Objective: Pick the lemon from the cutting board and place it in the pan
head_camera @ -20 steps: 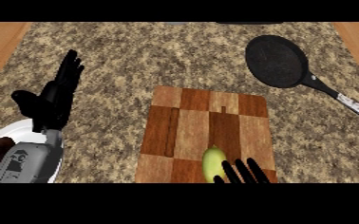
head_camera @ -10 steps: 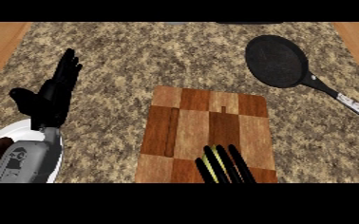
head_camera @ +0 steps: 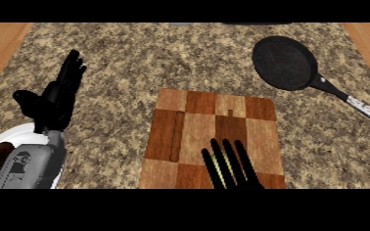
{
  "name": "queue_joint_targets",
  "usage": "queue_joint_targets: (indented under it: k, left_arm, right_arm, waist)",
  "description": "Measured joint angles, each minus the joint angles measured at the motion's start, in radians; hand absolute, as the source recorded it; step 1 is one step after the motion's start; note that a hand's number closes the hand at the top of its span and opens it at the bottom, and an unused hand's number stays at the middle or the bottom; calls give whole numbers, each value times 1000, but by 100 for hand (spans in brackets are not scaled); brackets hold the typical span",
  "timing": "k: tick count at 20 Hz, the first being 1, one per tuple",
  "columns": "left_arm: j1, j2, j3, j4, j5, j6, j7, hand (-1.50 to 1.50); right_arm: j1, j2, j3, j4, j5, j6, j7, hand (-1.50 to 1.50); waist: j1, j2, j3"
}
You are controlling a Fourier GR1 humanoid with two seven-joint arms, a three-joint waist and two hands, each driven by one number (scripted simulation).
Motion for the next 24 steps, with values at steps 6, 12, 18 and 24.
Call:
queue_joint_targets:
  k: [6,12,18,24]
  left_arm:
    - [-2,-16,30,3,-16,-23,-1,0]
    - [21,-35,45,-19,-35,-39,4,0]
    - [1,-56,48,-38,-60,-39,47,0]
    - [19,-53,70,-64,-63,-61,51,0]
  right_arm:
    - [-50,45,-17,69,-16,27,10,-150]
    - [-97,65,-56,151,-16,23,15,-150]
    - [-119,73,-82,197,-26,51,13,-150]
    - [-132,78,-67,250,-44,50,-20,150]
  waist:
    - [1,0,0]
    - [2,0,0]
    - [1,0,0]
    - [4,-3,-2]
